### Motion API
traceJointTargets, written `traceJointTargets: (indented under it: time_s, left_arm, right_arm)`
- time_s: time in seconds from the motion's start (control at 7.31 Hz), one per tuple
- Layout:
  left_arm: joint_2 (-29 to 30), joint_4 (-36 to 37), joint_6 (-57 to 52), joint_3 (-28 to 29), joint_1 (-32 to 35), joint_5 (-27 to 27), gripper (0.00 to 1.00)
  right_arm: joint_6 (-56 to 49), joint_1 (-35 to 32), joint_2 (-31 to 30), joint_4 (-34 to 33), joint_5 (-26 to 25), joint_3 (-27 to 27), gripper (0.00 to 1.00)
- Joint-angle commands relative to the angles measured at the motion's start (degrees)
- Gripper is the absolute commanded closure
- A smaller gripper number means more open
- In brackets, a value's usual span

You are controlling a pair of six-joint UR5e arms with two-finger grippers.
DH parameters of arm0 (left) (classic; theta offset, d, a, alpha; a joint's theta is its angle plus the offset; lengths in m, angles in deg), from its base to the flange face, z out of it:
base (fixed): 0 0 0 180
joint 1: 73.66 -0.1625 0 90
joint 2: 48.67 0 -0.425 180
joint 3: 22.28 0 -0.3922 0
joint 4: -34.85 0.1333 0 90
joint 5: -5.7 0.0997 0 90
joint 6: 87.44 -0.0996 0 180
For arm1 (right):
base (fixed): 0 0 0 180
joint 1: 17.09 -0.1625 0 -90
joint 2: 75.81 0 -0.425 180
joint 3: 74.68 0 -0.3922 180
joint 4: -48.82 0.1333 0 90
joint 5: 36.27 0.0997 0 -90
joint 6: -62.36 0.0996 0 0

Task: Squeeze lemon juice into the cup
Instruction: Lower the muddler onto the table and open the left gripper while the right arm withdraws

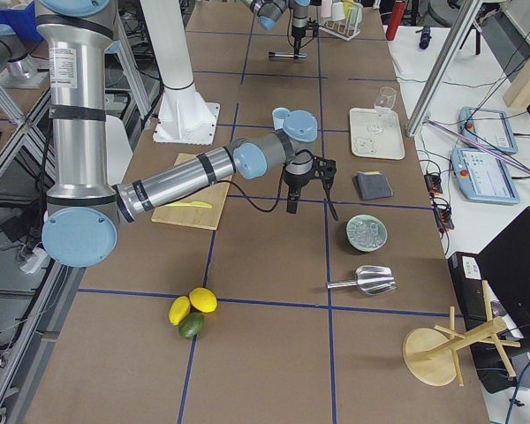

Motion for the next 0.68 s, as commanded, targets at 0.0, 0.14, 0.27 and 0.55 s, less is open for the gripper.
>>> traceJointTargets:
  time_s: [0.0, 0.14, 0.27, 0.55]
  left_arm:
    - [-0.10, 0.00, 0.41, 0.37, 0.09, 0.05, 0.00]
    - [-0.10, 0.00, 0.24, -0.15, 0.26, -0.13, 0.00]
    - [-0.10, 0.00, -0.81, -0.85, 3.74, -2.83, 0.00]
    - [-5.59, 0.27, -14.70, -7.07, 14.36, -7.42, 0.00]
  right_arm:
    - [0.07, 0.00, -0.01, 0.00, 0.20, -0.09, 0.00]
    - [0.07, 0.00, -0.01, 0.00, 0.20, -0.18, 0.00]
    - [-0.02, -0.35, -0.01, 0.09, 0.20, -0.18, 0.00]
    - [-5.16, -4.89, -0.18, -0.87, 0.29, 0.78, 0.00]
